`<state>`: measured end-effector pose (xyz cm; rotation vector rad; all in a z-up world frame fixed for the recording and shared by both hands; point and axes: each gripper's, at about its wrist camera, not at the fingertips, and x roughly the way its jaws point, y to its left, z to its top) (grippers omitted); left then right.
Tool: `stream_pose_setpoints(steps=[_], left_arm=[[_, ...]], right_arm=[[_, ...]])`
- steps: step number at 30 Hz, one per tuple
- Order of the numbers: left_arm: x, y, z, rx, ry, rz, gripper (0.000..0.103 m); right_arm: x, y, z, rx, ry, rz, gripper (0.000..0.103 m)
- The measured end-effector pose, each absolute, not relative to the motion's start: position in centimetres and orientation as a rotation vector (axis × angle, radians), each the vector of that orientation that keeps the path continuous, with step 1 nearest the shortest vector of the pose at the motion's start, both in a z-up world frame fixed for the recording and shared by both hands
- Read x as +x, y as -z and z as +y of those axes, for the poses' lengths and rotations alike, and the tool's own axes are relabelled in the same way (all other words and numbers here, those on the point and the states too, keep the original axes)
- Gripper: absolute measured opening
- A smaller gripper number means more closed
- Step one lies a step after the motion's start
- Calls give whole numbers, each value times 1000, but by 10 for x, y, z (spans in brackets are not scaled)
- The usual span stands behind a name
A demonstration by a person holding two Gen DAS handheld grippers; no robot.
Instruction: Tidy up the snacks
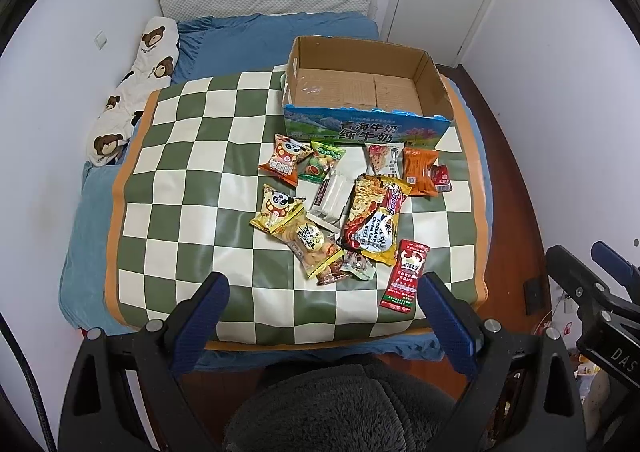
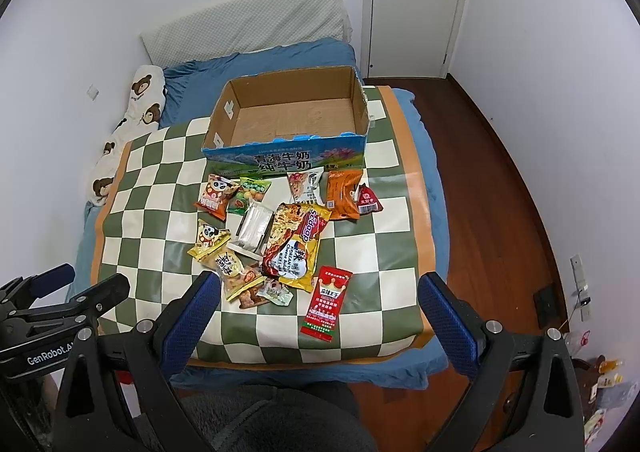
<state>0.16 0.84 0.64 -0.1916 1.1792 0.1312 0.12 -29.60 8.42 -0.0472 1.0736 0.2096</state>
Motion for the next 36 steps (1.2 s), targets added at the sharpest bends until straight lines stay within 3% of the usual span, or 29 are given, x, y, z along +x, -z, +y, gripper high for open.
stream_pose_setpoints(steps=[36], left_arm=[[0,-6,13,-194,-131,1173,96]], right_arm=[[-6,-84,-291,-43,-224,1079,101]])
